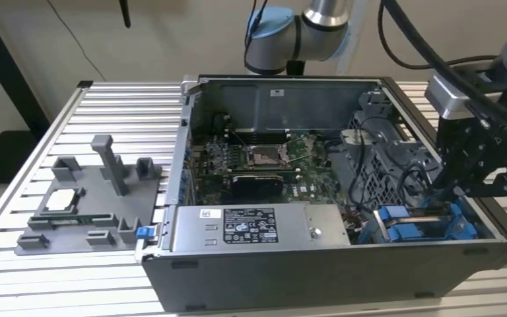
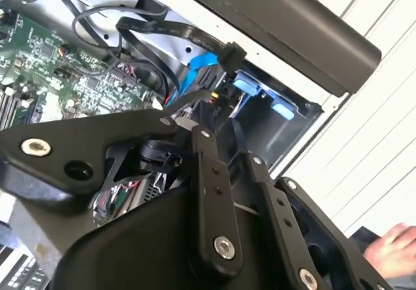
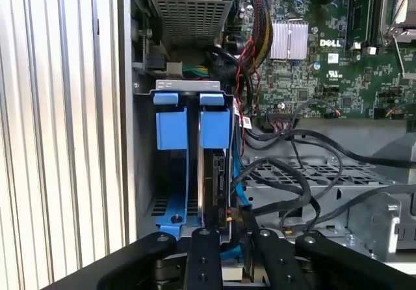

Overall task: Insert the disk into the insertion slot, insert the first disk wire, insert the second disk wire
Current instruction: 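Insert the first disk wire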

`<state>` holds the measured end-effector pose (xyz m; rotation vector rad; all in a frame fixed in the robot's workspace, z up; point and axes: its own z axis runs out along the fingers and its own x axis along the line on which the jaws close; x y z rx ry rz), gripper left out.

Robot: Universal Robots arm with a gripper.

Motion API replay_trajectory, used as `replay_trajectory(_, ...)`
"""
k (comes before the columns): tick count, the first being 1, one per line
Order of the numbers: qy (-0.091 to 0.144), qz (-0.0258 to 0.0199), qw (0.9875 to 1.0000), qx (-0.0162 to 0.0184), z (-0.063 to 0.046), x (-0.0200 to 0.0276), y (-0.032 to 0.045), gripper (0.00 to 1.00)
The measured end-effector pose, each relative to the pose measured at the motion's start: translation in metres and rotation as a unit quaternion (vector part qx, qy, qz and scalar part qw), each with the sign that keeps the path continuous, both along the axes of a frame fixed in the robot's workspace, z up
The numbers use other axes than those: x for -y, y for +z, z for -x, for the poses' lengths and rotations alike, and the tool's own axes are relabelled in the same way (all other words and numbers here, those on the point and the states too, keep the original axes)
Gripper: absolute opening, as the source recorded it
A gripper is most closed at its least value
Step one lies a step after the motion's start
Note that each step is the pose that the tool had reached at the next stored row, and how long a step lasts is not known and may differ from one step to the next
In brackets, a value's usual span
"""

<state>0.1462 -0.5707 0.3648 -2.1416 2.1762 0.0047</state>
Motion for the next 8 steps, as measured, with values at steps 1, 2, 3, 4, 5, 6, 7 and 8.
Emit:
replay_trajectory(1, 0.000, -0.0001, 1.0000, 0.0000, 0.000, -0.0002, 0.0042, 1.00)
replay_trajectory(2, 0.000, -0.0001, 1.0000, 0.0000, 0.000, -0.0005, 0.0087, 1.00)
replay_trajectory(3, 0.000, 0.0000, 1.0000, 0.0000, 0.000, -0.0006, 0.0112, 1.00)
replay_trajectory(4, 0.000, -0.0004, 1.0000, 0.0000, -0.001, -0.0007, 0.0116, 1.00)
replay_trajectory(5, 0.000, -0.0017, 1.0000, 0.0000, -0.002, -0.0008, 0.0115, 1.00)
replay_trajectory(6, 0.000, -0.0040, 1.0000, 0.0000, -0.004, -0.0009, 0.0117, 1.00)
replay_trajectory(7, 0.000, -0.0069, 1.0000, 0.0000, -0.007, -0.0009, 0.0117, 1.00)
replay_trajectory(8, 0.000, -0.0105, 0.9999, 0.0000, -0.011, -0.0009, 0.0117, 1.00)
